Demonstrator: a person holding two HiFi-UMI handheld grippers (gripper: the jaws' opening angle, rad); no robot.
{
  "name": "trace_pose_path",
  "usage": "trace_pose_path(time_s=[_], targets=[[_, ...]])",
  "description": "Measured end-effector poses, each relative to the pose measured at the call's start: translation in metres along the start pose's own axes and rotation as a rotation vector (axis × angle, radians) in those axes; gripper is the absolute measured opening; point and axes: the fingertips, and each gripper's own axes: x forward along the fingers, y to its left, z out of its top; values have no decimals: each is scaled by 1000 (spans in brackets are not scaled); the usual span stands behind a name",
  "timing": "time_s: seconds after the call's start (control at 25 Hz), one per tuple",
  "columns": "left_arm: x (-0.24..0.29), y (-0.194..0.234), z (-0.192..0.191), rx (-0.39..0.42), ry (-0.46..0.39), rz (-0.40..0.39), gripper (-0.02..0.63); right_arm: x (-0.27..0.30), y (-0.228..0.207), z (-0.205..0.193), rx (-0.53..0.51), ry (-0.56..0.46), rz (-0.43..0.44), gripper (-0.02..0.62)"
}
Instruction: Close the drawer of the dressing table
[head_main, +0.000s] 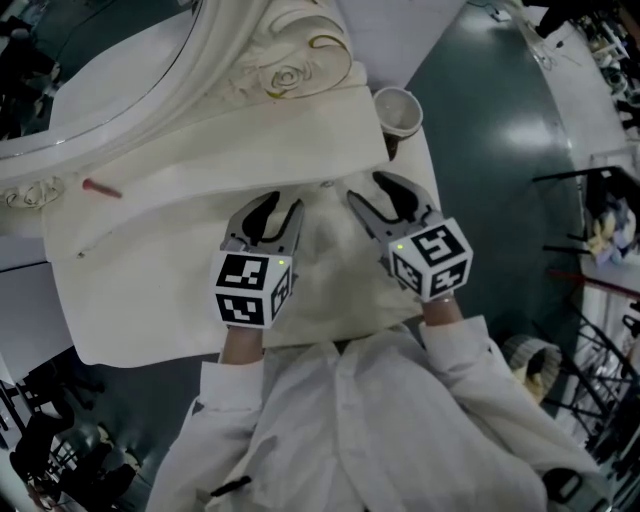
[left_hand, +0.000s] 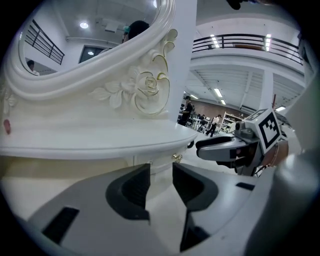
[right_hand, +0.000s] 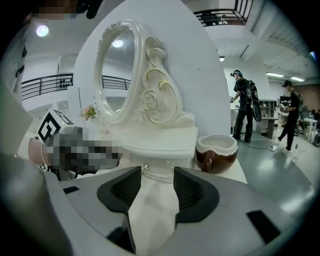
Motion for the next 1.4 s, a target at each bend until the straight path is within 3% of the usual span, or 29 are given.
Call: trace_pose_path(time_s=[0.08,0.16,0.48,0.84,1.16,1.4], targets=[[-5,-9,2,-29,-17,-36,134,-6,5,4,-22,-8,12,185],[-12,-15,4,-47,-36,-51,96,-12,10,7,-45,-14,18,91],[-33,-50,14,26,-60,-131,27,-39,40,10,-141,55,118,11],[-54,-90,12,70,-61,-235,15,-60,75,18,-253,121,243,8],[-60,-100,15,97,-50,-223,13,-78,95,23,-304,165,290,8],[-63,-98,12,61,-28,-209,12,-76,99,30,-328,164,294,8]])
